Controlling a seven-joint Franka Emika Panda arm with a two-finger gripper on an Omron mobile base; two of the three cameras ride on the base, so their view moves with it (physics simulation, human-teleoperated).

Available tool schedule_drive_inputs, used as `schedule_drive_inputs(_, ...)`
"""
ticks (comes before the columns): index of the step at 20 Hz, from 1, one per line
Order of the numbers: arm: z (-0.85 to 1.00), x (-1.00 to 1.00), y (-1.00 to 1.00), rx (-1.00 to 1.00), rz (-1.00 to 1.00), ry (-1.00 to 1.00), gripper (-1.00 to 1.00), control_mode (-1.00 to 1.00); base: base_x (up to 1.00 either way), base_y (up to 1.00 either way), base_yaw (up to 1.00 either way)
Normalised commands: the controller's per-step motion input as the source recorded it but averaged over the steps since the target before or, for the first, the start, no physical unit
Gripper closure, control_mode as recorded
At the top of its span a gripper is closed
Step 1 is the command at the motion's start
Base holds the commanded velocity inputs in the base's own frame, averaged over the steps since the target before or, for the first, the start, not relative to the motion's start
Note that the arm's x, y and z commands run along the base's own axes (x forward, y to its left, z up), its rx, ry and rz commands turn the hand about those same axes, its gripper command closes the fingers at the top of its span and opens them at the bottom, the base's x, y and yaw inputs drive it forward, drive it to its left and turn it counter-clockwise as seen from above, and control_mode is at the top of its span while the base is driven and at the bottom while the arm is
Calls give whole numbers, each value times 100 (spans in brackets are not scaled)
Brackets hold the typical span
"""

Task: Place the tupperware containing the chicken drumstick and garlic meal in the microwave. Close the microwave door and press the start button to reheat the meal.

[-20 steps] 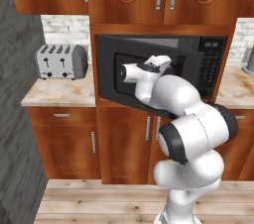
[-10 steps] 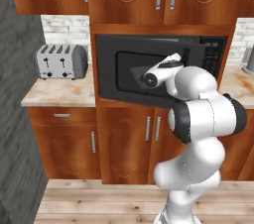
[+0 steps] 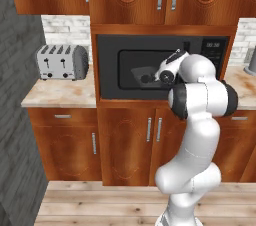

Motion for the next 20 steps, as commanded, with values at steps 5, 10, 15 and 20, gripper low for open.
schedule_drive_inputs(5,47,79,0,0,7,19,-100,-100,0,0,0)
schedule_drive_inputs(10,53,58,4,-3,9,17,-100,-100,0,0,0)
schedule_drive_inputs(15,52,0,53,-17,8,6,-100,-100,0,0,0)
schedule_drive_inputs(20,68,-56,42,-11,3,1,-100,-100,0,0,0)
